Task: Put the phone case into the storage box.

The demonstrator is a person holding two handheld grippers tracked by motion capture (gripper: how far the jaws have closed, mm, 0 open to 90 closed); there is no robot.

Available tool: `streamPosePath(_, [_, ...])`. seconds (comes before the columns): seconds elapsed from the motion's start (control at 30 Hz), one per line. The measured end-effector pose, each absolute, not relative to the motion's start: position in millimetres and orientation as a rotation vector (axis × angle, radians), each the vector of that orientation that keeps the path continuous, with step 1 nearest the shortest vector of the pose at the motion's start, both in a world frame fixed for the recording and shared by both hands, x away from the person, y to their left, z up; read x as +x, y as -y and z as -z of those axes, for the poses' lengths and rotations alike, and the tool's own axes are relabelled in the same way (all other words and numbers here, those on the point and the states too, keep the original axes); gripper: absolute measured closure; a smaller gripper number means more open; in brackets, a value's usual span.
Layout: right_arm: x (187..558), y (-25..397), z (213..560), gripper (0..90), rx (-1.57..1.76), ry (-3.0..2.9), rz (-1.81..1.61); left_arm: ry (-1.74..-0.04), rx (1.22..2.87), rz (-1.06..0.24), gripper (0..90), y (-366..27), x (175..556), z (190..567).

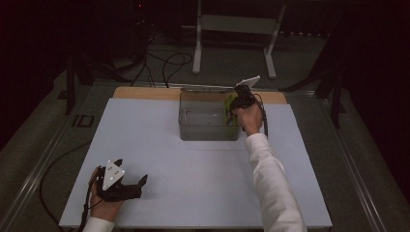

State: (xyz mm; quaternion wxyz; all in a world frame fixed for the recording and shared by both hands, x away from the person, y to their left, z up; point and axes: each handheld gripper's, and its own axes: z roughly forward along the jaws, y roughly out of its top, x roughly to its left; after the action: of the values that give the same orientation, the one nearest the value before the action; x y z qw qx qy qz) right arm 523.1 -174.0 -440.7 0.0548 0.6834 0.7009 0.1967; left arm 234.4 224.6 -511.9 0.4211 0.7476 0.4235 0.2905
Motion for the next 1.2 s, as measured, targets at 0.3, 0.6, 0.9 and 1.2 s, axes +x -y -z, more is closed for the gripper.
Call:
streamPosePath(0.3, [525.1, 171.6, 443.1, 77.3, 2.086, -2.123, -0.594, -1.062, 1.874, -0.726, 0.0, -224.5, 234.4, 511.9])
streamPosePath(0.6, [526.2, 168.3, 444.7, 76.9, 2.078, -2.109, -0.566, -1.06, 1.871, -0.724, 0.0, -224.7, 234.4, 511.9])
streamPosePath(0.9, [527.4, 165.1, 445.7, 76.9, 2.068, -2.085, -0.538, -1.061, 1.869, -0.723, 0.0, -224.9, 234.1, 511.7])
streamPosePath(1.2, [527.5, 162.5, 445.9, 76.7, 2.067, -2.075, -0.514, -1.06, 1.867, -0.722, 0.0, -225.1, 233.9, 511.6])
